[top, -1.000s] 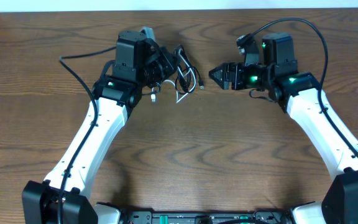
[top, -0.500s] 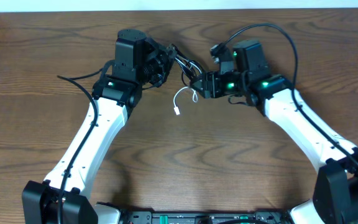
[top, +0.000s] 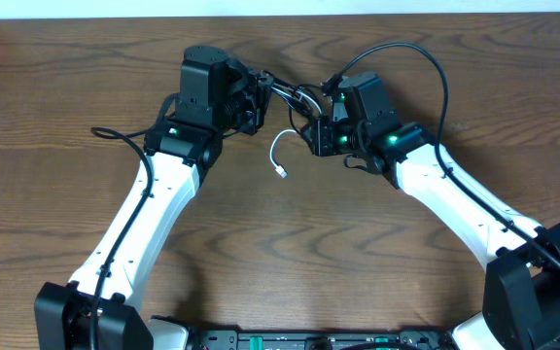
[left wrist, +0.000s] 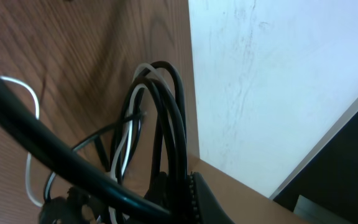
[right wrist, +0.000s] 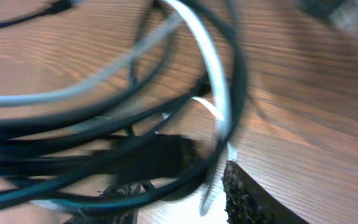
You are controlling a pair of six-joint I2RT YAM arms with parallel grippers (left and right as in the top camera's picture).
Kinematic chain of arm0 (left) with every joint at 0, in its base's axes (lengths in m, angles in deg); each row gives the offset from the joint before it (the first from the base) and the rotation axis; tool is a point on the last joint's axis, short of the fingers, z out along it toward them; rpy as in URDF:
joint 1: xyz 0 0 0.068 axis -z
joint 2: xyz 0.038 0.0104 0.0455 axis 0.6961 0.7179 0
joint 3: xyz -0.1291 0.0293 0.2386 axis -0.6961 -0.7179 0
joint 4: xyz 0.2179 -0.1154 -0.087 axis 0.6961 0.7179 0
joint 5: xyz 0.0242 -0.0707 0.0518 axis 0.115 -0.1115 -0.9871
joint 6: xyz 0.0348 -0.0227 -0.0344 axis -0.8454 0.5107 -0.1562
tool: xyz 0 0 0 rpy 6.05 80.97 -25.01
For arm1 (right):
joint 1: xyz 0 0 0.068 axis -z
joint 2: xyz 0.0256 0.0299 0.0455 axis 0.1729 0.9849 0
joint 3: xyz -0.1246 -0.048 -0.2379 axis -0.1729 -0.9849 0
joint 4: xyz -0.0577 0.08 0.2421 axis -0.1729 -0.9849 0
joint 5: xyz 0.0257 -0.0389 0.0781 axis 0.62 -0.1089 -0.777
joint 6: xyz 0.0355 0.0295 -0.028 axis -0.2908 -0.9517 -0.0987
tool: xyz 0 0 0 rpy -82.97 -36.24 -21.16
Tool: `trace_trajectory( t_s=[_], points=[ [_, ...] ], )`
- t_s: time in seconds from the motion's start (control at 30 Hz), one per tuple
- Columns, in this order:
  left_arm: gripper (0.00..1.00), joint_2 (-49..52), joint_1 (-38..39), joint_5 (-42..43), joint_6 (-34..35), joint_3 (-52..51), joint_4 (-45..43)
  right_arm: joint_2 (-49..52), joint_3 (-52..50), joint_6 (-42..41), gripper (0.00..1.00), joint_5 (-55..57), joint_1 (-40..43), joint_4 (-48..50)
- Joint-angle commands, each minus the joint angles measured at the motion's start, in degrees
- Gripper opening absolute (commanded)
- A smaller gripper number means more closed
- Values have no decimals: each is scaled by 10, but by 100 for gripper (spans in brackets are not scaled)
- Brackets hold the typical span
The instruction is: Untangle cables
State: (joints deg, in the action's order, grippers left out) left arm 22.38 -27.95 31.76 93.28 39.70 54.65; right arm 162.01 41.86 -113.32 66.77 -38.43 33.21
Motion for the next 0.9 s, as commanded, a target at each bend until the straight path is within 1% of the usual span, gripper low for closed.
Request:
trace_trajectory(
  t_s=[0.0,0.07,0.17,0.3,0.37,0.47,0.53,0.57,0.6,0.67,0.8,0.87],
  points=[
    [7,-2,-3,-6,9,7,-5,9,3,-10,37,71,-1,-15],
    [7,-2,-3,-6,9,7,-5,9,3,-10,33,80,4,-26],
    [7,-2,-3,-6,3,7,-5,9,3,-5,23,83,17,-38],
    [7,-2,-3,-6,-34,7,-5,9,3,5,7,80,34,-42],
    [7,-2,-3,-6,-61,7,-5,9,3,26,1,74,43,-40],
    [7,-2,-3,-4,-124,7,-5,8,3,66,1,51,58,-37],
    [8,-2,-3,-1,-182,7,-5,6,3,96,1,31,71,-37],
    [8,-2,-3,2,-220,7,-4,5,3,106,1,24,78,-38],
    [8,-2,-3,10,-275,7,-3,3,3,115,1,17,86,-38],
    [7,-2,-3,32,-348,7,-3,-1,3,130,1,-3,101,-36],
    [8,-2,-3,92,-427,7,-8,-4,3,184,1,-109,128,-22],
    [7,-2,-3,125,-475,7,-19,-4,3,193,1,-132,136,-19]
  ],
)
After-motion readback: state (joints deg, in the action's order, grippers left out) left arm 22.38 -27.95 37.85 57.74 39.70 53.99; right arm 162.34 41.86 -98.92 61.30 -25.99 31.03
